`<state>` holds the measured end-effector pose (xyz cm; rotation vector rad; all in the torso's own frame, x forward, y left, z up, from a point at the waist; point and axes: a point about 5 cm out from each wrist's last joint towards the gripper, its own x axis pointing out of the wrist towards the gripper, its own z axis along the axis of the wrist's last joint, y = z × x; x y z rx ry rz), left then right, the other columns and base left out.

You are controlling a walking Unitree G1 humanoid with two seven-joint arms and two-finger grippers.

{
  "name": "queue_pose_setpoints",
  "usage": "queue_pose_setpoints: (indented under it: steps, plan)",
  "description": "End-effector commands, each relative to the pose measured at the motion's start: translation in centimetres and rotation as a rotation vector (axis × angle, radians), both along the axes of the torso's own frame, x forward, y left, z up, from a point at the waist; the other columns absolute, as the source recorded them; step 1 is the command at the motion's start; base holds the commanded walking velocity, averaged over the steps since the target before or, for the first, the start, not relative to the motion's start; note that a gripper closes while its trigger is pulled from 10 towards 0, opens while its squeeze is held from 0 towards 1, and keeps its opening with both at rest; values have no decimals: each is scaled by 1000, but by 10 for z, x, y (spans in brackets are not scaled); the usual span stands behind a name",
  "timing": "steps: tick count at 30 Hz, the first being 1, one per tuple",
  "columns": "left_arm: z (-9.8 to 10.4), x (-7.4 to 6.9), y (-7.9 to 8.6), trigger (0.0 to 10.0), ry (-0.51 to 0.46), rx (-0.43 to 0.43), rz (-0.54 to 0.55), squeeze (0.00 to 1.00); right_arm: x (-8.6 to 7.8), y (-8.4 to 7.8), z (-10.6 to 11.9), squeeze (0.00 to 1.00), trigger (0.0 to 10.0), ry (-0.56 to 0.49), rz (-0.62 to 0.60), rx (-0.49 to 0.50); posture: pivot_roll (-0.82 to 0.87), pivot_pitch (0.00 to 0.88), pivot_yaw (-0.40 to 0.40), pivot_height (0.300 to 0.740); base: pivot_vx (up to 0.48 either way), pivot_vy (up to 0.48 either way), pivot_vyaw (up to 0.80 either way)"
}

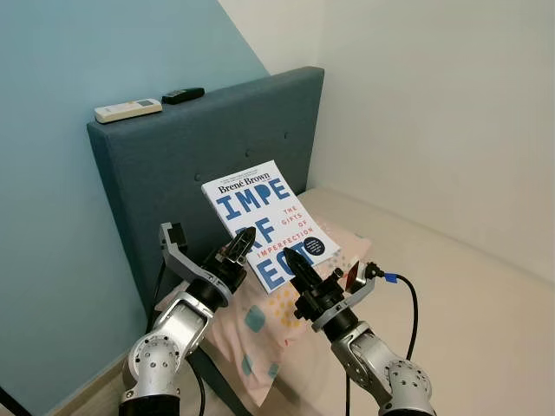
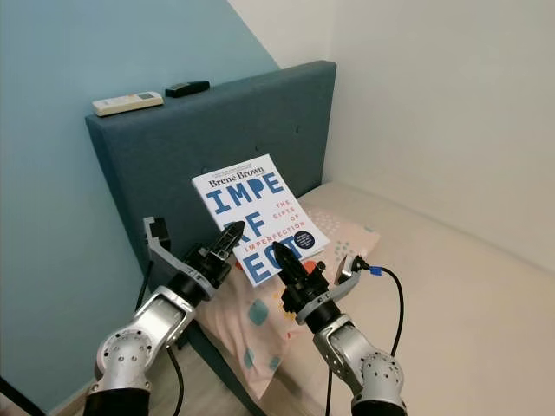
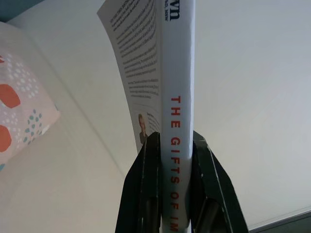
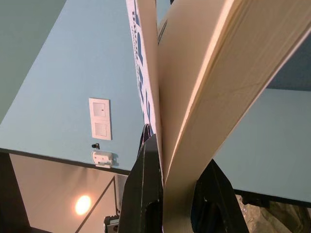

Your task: Clean up the room

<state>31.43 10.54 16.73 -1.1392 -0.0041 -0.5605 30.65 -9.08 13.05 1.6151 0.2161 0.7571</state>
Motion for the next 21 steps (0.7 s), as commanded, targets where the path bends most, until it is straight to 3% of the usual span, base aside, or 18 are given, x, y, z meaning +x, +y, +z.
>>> queue_pose_setpoints:
  steps: [1, 17, 18, 20, 21]
  plan:
    - [-36, -23, -10, 10000, 100, -4, -38, 0, 2, 16, 6, 0, 0, 0, 20, 57, 50, 84, -51, 728, 0, 0, 0]
    - [-39, -25, -15, 10000, 96, 52, -68, 0, 2, 15, 11, 0, 0, -20, 19, 82, 50, 85, -50, 728, 0, 0, 0]
    - [-39, -26, -16, 10000, 96, 52, -72, 0, 3, 15, 11, 0, 3216, -21, 18, 71, 49, 84, -50, 728, 0, 0, 0]
    - [-39, -26, -16, 10000, 96, 52, -72, 0, 3, 15, 11, 0, 3216, -21, 18, 71, 49, 84, -50, 728, 0, 0, 0]
    - [-38, -26, -16, 10000, 96, 51, -73, 0, 3, 15, 11, 0, 10000, -22, 17, 66, 49, 85, -50, 728, 0, 0, 0]
